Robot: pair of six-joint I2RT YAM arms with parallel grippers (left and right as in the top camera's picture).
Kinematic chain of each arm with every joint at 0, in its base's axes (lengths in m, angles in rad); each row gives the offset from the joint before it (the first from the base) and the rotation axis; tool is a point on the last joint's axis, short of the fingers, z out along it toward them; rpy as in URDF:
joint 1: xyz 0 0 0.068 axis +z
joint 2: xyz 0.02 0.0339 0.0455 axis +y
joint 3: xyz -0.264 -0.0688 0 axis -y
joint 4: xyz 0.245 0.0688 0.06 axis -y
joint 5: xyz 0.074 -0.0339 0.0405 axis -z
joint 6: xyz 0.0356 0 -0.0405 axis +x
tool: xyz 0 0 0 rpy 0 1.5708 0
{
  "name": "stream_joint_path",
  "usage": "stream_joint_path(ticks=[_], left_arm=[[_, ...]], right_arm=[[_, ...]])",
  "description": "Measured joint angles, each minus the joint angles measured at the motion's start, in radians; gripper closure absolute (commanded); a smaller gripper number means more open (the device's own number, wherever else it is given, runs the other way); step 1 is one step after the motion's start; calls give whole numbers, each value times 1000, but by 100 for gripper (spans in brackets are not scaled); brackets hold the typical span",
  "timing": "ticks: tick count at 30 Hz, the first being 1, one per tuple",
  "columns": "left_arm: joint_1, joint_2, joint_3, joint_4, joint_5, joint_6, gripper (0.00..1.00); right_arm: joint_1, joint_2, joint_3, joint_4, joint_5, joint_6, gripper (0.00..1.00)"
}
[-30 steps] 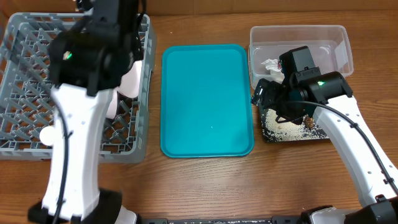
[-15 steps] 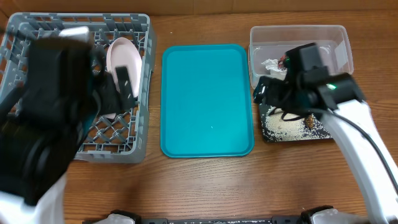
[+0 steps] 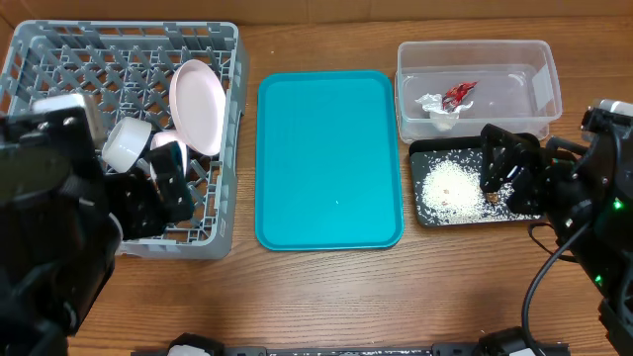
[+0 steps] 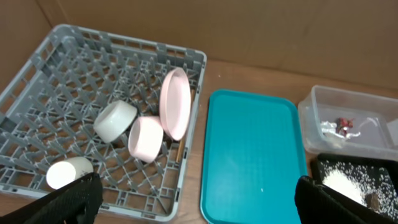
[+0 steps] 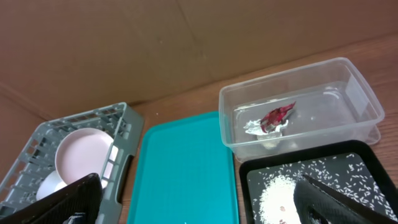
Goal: Sort waste into correct bins and load items into the dishwasher
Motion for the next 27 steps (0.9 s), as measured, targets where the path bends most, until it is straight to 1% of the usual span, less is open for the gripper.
stream_joint_path(ticks=[9,14,17,19,23,25,27], left_arm=[[0,23,0,-15,13,-11,0],[0,31,0,-16,13,-12,0],[0,40,0,-17,13,-12,0],[0,48,0,-17,13,-14,0],[0,61,0,-17,13,-15,0],[0,65,0,-17,13,-15,0],[0,68,0,-17,13,-15,0]], right_arm=[[0,33,0,-40,8,-1,0],[0,46,-1,-128,11,-1,0],[0,50,-4,-119,30,-1,0],[0,48,-11,-60,58,-1,0],[-2,10,-64,142,117,-1,0],[-17,-33,-124,246,141,-2,0],[-46,-89,-201,311,166,-2,0]])
